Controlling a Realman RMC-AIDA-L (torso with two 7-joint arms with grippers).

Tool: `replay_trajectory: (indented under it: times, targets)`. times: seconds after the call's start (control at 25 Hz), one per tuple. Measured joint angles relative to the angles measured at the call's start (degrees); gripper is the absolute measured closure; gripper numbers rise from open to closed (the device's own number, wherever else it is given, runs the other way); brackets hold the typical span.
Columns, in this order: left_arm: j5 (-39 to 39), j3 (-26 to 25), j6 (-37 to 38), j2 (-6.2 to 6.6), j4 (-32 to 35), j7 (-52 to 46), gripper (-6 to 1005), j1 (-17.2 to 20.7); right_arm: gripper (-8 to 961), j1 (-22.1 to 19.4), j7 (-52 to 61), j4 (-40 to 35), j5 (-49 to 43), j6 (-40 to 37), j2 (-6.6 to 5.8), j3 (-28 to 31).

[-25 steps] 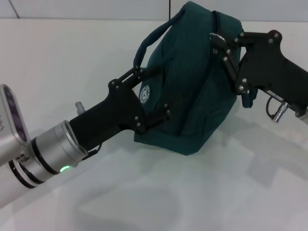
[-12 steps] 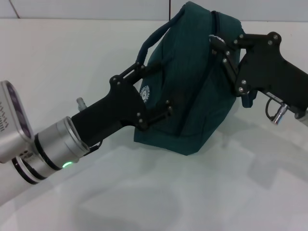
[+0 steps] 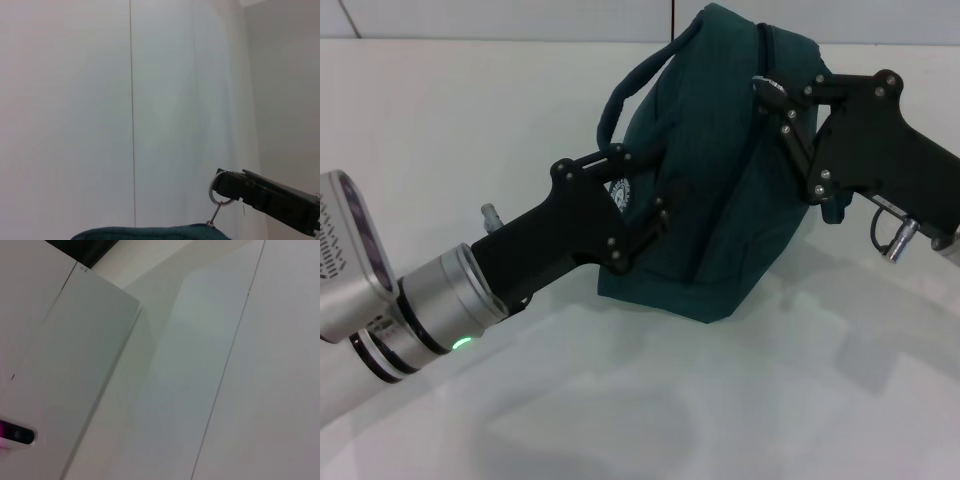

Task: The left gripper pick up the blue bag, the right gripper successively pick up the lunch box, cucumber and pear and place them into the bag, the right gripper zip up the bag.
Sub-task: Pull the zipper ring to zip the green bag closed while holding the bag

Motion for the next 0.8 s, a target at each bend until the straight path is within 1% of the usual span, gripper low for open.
replay_trajectory:
  times: [0.08, 0.28, 0.48, 0.6, 0.68, 0.8]
  targets:
    - [0.02, 0.0, 0.0, 0.0, 0.0, 0.29, 547, -0.01, 935, 0.0, 0.0, 0.0, 0.23, -0.01, 0.0, -0.36]
    - [0.11, 0.01, -0.14, 0.0, 0.0, 0.83, 757, -0.01, 936, 0.0, 0.07, 0.0, 0.52, -0.02, 0.0, -0.68]
    - [0.18, 0.09, -1.27, 0.0, 0.16, 2.85, 944, 0.4, 936, -0.01, 0.34, 0.03, 1.58, -0.09, 0.0, -1.77]
    - [0.23, 0.37, -1.31, 0.01, 0.4, 2.96, 944, 0.6, 936, -0.03, 0.39, 0.03, 2.03, -0.1, 0.0, -2.63]
    - [0.3, 1.98, -0.57, 0.18, 0.61, 3.88, 944, 0.79, 936, -0.04, 0.4, -0.22, 2.06, -0.12, 0.0, -3.51]
    - [0.36, 2.86, 0.94, 0.48, 0.7, 6.26, 944, 1.55, 936, -0.02, 0.43, -0.46, 1.89, -0.53, -0.01, -4.72]
